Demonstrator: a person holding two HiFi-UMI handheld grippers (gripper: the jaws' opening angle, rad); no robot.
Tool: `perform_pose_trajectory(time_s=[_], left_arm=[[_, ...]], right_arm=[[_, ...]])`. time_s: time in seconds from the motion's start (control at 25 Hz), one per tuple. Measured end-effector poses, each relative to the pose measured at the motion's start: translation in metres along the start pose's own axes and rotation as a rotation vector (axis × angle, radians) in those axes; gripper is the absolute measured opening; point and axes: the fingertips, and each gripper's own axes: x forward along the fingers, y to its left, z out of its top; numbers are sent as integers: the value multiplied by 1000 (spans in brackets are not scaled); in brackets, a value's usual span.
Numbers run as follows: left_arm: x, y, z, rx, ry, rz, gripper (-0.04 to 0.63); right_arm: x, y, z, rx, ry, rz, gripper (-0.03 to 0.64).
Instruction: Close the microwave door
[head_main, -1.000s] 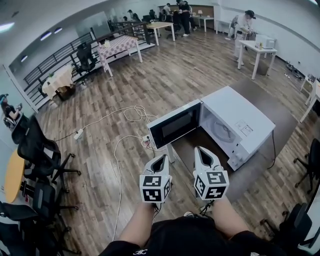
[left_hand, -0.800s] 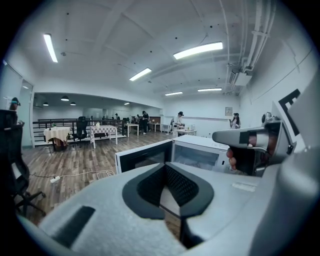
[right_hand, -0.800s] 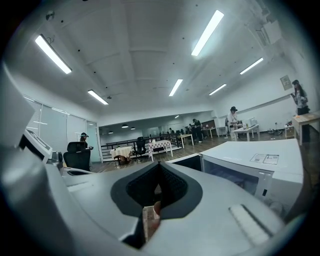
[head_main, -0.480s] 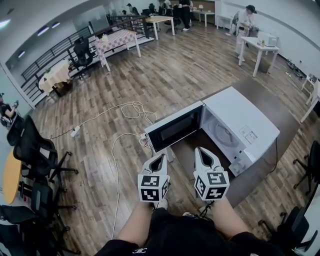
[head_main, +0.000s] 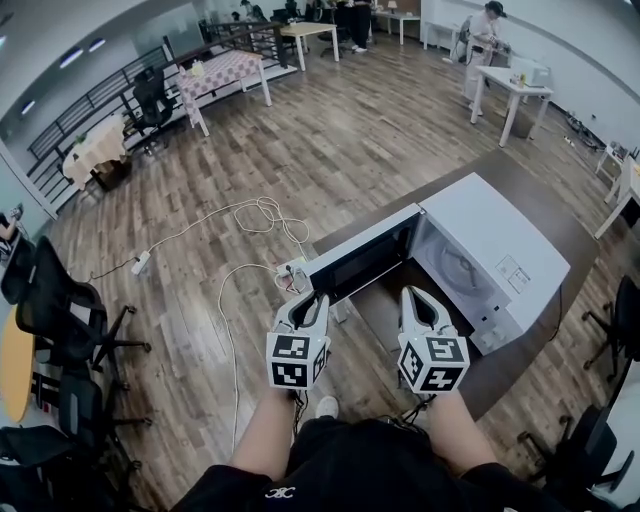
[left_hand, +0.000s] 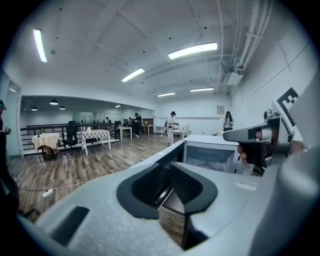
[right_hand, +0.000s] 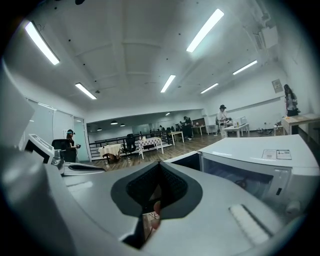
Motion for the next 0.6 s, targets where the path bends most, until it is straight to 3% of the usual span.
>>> perform_pose_trajectory(time_s=[0.6], left_arm=[[53,91,-52,41,87,-164,184]], right_arm=[[51,18,-15,19,4,-116,8]])
